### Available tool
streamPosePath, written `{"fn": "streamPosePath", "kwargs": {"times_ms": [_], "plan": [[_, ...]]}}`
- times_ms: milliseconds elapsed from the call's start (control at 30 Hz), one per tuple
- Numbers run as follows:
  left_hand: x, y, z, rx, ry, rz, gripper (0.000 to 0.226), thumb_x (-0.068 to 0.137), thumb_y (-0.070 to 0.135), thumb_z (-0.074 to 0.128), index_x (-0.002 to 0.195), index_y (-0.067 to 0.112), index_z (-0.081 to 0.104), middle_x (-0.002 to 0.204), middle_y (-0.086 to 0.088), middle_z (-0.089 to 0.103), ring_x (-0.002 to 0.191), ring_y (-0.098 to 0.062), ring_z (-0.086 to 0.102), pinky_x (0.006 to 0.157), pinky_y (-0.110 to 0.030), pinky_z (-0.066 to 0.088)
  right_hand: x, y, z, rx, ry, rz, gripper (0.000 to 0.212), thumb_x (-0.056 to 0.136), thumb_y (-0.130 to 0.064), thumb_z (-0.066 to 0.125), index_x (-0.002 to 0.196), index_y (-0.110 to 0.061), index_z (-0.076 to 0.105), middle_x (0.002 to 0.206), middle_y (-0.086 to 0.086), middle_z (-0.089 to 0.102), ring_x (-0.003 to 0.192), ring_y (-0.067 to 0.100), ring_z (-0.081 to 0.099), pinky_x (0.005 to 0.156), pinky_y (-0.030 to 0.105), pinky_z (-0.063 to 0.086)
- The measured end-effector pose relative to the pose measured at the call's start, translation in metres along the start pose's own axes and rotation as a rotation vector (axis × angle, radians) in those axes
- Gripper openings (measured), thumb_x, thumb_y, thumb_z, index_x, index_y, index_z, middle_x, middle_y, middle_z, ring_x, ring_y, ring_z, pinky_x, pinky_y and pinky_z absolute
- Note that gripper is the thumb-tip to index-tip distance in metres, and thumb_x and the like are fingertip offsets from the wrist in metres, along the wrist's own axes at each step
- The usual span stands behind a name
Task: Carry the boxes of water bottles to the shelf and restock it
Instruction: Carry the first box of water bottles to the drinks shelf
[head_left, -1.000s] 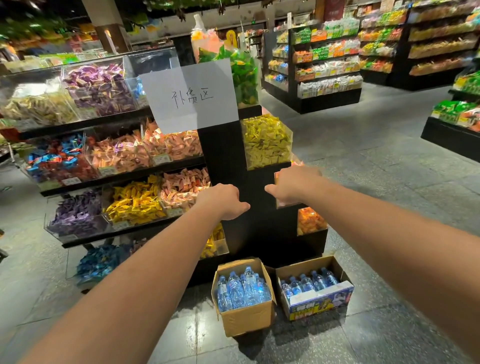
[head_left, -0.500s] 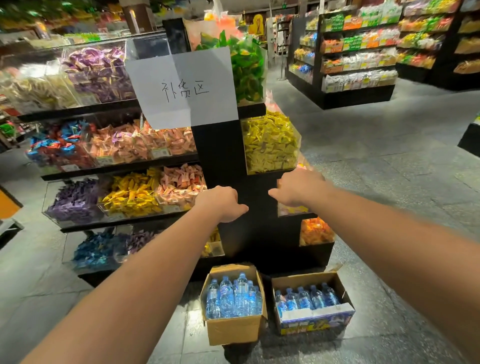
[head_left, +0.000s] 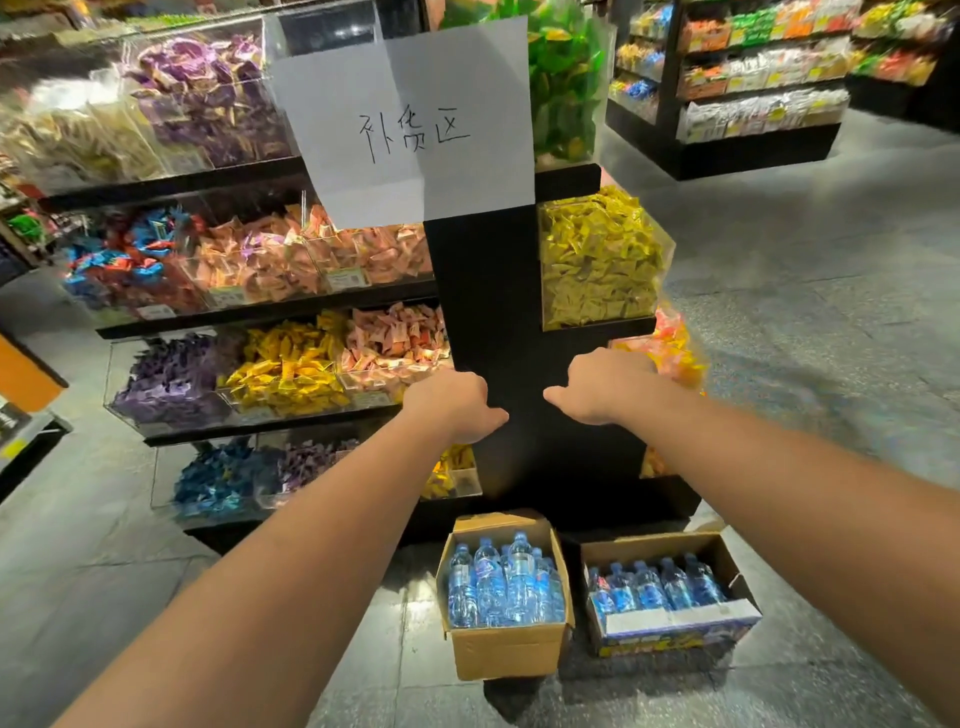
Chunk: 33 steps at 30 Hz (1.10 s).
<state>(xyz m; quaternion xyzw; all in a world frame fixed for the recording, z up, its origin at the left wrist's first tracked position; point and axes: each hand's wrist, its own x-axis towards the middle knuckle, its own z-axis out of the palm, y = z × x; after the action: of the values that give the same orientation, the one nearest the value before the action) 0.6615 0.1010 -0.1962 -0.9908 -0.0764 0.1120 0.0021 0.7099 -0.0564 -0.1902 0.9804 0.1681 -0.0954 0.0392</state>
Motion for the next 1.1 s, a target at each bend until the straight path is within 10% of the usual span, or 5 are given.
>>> {"fn": "streamPosePath", "kwargs": {"times_ms": [567,1100], "plan": [[0.094,-0.074,0.139,-0.062,-0.256,0.098,0.035,0.089,0.052,0.047,0.097,0.02,0.06,0.094,0.001,0.059,0.085,-0.021,0.053,0.07,-0.032,0.045,0.08,-0.063,0.132,0.116,-0.323,0.069,0.048,0.095,-0.053,0.036,0.108,-0.016,0.062,0.102,0.003,0.063,0.091,0.023,0.058,0.071,0.033,0.041],[0.16,-0.076,0.369,-0.233,-0.483,-0.262,0.039,0.09,0.047,0.047,0.113,0.016,0.057,0.113,-0.009,0.064,0.105,-0.031,0.061,0.086,-0.038,0.049,0.173,-0.045,0.365,0.282,-0.496,0.238,0.035,0.091,-0.045,0.045,0.095,-0.014,0.061,0.102,0.011,0.064,0.089,0.03,0.059,0.067,0.029,0.038]]}}
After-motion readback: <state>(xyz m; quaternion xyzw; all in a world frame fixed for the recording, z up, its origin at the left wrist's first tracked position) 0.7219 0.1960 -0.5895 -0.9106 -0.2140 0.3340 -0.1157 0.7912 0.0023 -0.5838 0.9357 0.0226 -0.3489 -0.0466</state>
